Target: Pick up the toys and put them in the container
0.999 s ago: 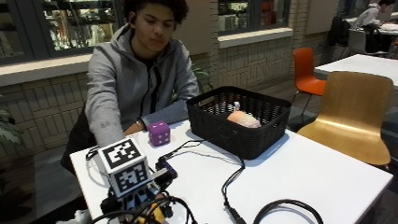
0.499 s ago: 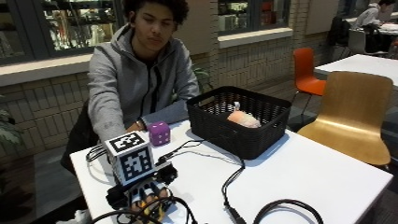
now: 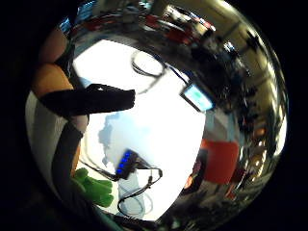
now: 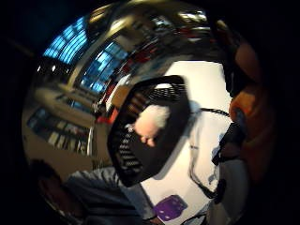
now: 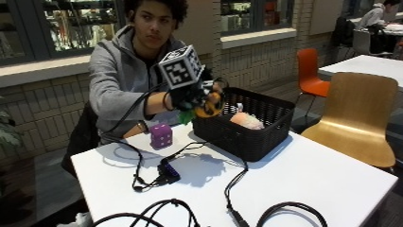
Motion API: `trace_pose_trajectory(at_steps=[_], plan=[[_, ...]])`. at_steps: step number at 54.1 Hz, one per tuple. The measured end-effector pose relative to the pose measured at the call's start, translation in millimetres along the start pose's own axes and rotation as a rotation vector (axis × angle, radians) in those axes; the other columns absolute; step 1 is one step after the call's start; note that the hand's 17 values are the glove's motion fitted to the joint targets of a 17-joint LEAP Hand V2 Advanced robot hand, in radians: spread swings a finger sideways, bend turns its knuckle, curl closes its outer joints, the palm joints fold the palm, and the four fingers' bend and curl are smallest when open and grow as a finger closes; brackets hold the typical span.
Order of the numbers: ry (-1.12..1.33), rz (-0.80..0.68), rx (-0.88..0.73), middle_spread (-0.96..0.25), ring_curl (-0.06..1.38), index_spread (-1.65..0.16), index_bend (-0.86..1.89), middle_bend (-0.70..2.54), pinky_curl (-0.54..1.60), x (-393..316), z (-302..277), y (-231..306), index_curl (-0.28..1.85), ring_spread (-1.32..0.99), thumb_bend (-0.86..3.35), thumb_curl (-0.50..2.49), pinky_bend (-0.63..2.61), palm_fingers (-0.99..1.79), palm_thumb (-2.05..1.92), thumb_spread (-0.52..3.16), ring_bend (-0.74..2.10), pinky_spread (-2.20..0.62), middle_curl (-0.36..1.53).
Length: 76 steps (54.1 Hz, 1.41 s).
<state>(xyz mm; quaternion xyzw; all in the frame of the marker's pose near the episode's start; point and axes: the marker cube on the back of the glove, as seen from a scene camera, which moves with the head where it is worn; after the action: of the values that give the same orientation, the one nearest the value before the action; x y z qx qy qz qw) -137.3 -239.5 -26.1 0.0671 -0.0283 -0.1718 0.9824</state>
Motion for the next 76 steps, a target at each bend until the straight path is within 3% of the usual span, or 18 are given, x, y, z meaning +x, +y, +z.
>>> trace_pose_trajectory(at_steps=[4,8,17,29,35,39,40,42,46,54,64,76], plan=[[0.092,-0.191,-0.01,-0.25,0.66,-0.28,0.46,0.39,0.46,-37.9,-2.3,-21.1,0.49,-0.41,0.23,0.79,1.08,0.65,0.81,1.17,0.83,-0.38,0.53],[-0.036,-0.167,-0.057,-0.25,0.67,-0.28,0.47,0.39,0.46,-87.3,1.3,-32.2,0.52,-0.41,0.22,0.81,1.09,0.63,0.81,1.14,0.84,-0.38,0.56],[-0.032,-0.263,-0.113,-0.26,0.69,-0.28,0.47,0.4,0.47,-141.4,21.9,-40.6,0.59,-0.42,0.2,0.85,1.11,0.61,0.81,1.09,0.85,-0.38,0.62],[0.002,-0.298,-0.18,-0.27,0.71,-0.29,0.45,0.39,0.48,-153.1,41.4,-39.9,0.68,-0.42,0.16,0.9,1.15,0.57,0.8,1.03,0.87,-0.37,0.7],[-0.003,-0.294,-0.317,-0.27,0.72,-0.29,0.42,0.39,0.48,-147.3,45.0,-34.8,0.72,-0.42,0.14,0.91,1.17,0.55,0.79,1.01,0.88,-0.37,0.74],[-0.068,-0.299,-0.368,-0.2,0.71,-0.28,0.33,0.28,0.53,-146.0,42.4,-31.1,0.72,-0.32,0.08,0.8,1.24,0.0,0.62,1.19,0.67,-0.26,0.71],[-0.079,-0.303,-0.365,-0.19,0.72,-0.28,0.33,0.28,0.53,-146.0,41.3,-30.3,0.73,-0.3,0.07,0.79,1.25,-0.01,0.61,1.22,0.66,-0.24,0.71],[-0.092,-0.306,-0.346,-0.15,0.65,-0.29,0.24,0.2,0.51,-147.4,38.3,-28.9,0.67,-0.24,-0.04,0.72,1.25,-0.3,0.44,1.22,0.46,-0.16,0.66],[-0.093,-0.305,-0.304,-0.1,0.56,-0.31,0.13,0.14,0.47,-148.8,31.2,-27.4,0.57,-0.17,-0.07,0.64,1.21,-0.26,0.3,1.24,0.29,-0.07,0.6],[-0.096,-0.303,-0.29,-0.05,0.5,-0.31,0.1,0.13,0.42,-142.5,17.8,-20.6,0.47,-0.1,-0.04,0.54,1.15,-0.18,0.18,1.26,0.22,0.02,0.52],[-0.086,-0.302,-0.309,-0.03,0.48,-0.31,0.1,0.15,0.39,-117.8,-5.8,22.1,0.39,-0.05,-0.02,0.46,1.11,-0.14,0.15,1.28,0.2,0.05,0.46],[0.036,-0.255,-0.388,-0.02,0.47,-0.3,0.11,0.16,0.38,-82.5,4.1,124.2,0.33,-0.03,-0.01,0.41,1.08,-0.11,0.14,1.28,0.21,0.07,0.41]])
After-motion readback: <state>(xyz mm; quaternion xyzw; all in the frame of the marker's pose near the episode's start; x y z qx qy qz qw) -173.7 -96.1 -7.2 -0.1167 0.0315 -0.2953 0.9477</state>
